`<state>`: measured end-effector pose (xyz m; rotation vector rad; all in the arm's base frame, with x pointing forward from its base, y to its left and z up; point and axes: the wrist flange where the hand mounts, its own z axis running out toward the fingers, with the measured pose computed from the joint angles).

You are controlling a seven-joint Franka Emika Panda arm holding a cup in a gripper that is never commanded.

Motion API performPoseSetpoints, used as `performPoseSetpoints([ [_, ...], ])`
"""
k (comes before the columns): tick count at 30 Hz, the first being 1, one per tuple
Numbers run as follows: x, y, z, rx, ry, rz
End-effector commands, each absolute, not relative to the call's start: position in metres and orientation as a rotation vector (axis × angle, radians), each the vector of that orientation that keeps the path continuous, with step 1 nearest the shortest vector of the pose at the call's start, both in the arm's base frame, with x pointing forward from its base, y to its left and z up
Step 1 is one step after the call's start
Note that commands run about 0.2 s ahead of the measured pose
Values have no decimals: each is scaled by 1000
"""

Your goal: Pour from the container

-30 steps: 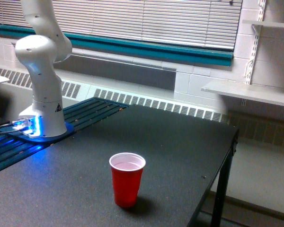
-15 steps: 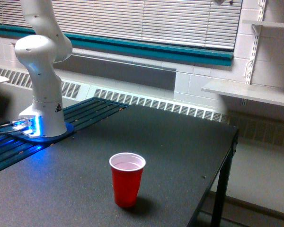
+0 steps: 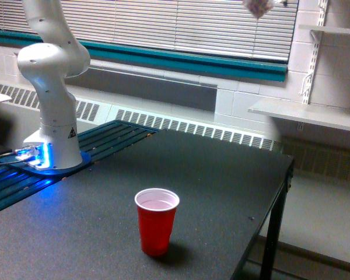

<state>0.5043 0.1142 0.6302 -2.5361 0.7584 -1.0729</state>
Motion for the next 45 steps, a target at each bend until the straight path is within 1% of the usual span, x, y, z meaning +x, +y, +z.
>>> performPoseSetpoints([
  [1,492,71,611,-2507,950,-1053],
  [22,426,-37,531,-2488,1321,-941],
  [30,400,-76,509,-2484,1422,-845],
  [45,364,-141,471,-2480,1506,-746],
])
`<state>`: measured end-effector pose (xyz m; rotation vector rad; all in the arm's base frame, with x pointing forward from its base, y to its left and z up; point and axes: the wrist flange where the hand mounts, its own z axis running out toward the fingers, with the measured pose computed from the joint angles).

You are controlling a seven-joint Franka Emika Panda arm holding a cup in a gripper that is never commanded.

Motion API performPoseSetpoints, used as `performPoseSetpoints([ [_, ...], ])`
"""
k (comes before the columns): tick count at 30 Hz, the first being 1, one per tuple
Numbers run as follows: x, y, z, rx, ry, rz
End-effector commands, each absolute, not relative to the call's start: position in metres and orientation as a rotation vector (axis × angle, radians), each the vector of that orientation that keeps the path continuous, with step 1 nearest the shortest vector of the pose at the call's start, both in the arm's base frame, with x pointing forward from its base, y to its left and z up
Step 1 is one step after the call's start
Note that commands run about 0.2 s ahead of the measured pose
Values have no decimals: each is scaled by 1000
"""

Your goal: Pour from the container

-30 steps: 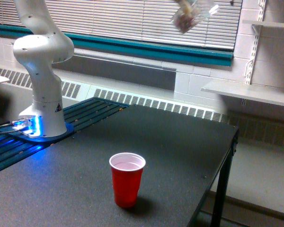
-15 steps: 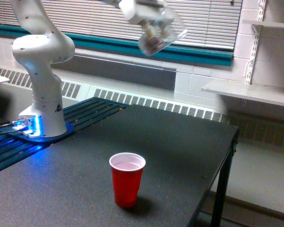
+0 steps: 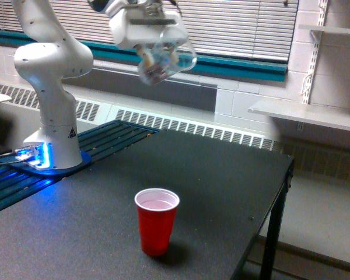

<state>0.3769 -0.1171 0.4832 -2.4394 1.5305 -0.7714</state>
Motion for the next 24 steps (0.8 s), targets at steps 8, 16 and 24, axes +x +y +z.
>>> performPoseSetpoints([
  [8,360,-164,459,-2435,1563,-725],
  [16,370,-172,451,-2432,1595,-686],
  [24,385,-171,439,-2402,1633,-692],
])
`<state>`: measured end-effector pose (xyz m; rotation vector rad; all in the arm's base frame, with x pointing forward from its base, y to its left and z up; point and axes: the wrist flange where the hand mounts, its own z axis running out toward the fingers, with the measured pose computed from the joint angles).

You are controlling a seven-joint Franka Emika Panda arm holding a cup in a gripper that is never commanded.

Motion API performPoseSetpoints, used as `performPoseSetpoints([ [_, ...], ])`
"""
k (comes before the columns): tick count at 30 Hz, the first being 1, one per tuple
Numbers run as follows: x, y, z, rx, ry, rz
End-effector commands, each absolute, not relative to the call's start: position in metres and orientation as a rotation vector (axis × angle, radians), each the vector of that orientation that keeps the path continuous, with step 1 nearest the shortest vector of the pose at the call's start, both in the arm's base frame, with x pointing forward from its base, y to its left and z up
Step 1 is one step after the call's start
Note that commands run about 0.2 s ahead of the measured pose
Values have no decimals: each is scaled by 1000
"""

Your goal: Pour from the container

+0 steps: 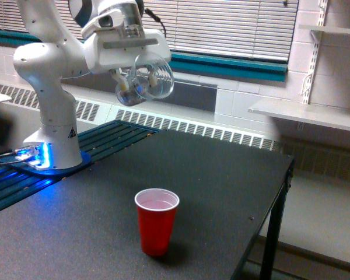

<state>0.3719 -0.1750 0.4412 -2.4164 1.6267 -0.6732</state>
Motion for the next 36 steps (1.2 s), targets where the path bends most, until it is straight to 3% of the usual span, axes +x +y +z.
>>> performPoseSetpoints([
  [1,388,-170,439,-2387,1642,-691],
  [17,413,-180,418,-2411,1681,-586],
  [36,395,-225,409,-2384,1559,-643],
])
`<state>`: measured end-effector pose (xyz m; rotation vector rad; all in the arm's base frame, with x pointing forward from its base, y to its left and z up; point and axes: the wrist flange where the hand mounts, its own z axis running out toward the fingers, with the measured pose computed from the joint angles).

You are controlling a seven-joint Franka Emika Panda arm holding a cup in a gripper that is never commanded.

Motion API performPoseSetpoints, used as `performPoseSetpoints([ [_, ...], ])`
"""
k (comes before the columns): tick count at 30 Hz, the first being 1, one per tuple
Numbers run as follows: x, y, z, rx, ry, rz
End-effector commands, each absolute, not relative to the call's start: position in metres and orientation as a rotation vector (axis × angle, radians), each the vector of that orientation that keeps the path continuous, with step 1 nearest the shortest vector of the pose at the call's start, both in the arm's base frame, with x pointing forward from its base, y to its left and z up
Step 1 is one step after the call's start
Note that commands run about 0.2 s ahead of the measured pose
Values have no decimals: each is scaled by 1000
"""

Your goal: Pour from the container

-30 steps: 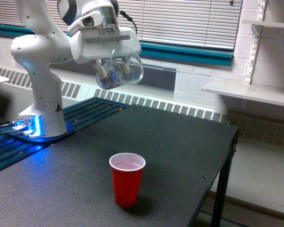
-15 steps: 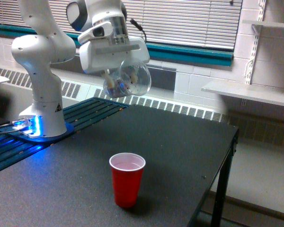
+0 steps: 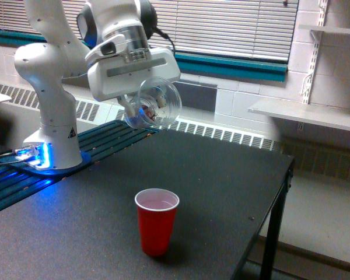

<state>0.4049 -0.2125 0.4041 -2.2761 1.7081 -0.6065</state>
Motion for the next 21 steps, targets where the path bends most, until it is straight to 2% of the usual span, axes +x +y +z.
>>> performPoseSetpoints([
  [1,393,-227,409,-2390,1555,-636],
  [21,363,-258,431,-2483,1427,-532],
])
